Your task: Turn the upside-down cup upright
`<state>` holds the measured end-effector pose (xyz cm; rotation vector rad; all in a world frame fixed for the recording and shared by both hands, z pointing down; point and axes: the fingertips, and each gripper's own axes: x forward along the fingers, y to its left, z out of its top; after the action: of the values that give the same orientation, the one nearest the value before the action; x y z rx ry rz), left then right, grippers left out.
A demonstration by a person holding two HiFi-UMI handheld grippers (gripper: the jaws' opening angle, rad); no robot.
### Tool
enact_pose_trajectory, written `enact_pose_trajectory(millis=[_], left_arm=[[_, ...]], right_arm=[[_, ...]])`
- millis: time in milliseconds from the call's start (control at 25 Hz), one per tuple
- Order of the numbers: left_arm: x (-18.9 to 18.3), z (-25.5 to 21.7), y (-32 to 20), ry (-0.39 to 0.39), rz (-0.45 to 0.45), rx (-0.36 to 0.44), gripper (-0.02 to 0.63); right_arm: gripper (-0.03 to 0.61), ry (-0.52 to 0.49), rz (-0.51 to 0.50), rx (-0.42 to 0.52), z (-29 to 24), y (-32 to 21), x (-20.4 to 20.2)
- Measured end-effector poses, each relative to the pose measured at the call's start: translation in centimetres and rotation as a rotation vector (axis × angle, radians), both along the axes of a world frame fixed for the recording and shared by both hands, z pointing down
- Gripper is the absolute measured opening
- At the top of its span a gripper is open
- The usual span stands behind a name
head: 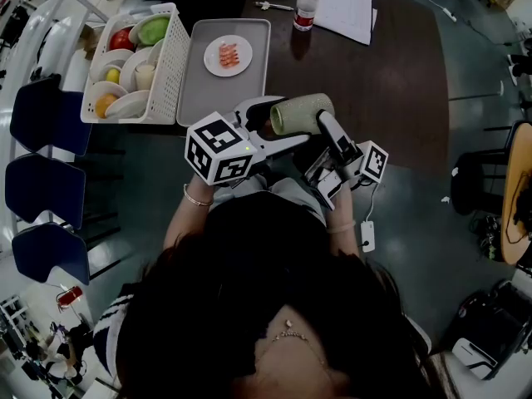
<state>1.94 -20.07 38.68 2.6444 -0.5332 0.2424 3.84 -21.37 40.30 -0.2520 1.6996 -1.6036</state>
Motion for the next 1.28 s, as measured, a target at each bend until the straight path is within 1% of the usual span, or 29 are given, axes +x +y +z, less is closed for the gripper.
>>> enact_pose_trajectory(millis=[120,440,600,800,920,1120,1280], left_arm=[[0.2,0.3,-0.1,-0.023,-0.006,0.024,0.345],[0.2,0.3,-0.3,-0.013,-0.02,0.031,0.336],[0.3,0.2,-0.4,-0.02,-0.019,0.043,0.336],[0.1,0.2,-0.7,0.002,-0.016,0.023,0.336],[0.2,0.2,-0.9,-0.002,-0.018,0.027,0.336],[-0.1,0.2,-1.6,-0.029,-0.034,0.045,0.336],[-0.7,0.6,-2.2,-0.05,-0.047,0.047,0.336]], right_arm=[[0.382,-0.003,-0.008,0.0,0.1,0.1,-0.3],[0.382,-0.049,-0.009,-0.014,0.3,0.0,-0.4],[0.382,-0.072,-0.005,-0.002,0.2,-0.1,-0.3],[0.382,-0.094,-0.002,0.024,-0.1,-0.3,0.0],[0.382,-0.104,0.002,0.023,0.0,-0.4,0.4],[0.382,-0.129,0.035,-0.005,0.9,-0.8,1.4],[0.382,-0.093,0.075,-0.025,1.9,-0.9,2.5]])
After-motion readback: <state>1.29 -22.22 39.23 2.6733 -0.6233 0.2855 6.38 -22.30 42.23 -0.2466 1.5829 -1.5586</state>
